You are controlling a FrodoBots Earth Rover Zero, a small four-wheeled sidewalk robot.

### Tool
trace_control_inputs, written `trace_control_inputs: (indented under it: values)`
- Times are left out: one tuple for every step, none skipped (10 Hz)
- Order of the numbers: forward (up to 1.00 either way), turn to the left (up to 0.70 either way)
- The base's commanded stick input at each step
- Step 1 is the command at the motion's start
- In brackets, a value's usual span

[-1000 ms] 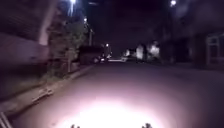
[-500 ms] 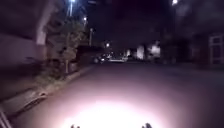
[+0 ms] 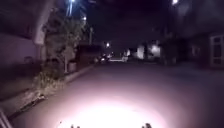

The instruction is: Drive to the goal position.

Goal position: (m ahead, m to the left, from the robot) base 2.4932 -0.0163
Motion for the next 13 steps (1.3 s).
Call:
trace_control_inputs:
  values:
    - [0.5, 0.0]
    - [0.5, 0.0]
    - [0.5, 0.0]
    - [0.5, 0.0]
    - [0.5, 0.0]
    - [0.5, 0.0]
    - [0.5, 0.0]
    - [0.5, 0.0]
    - [0.5, 0.0]
    - [0.5, 0.0]
    - [0.5, 0.0]
    - [0.5, 0.0]
    - [0.5, 0.0]
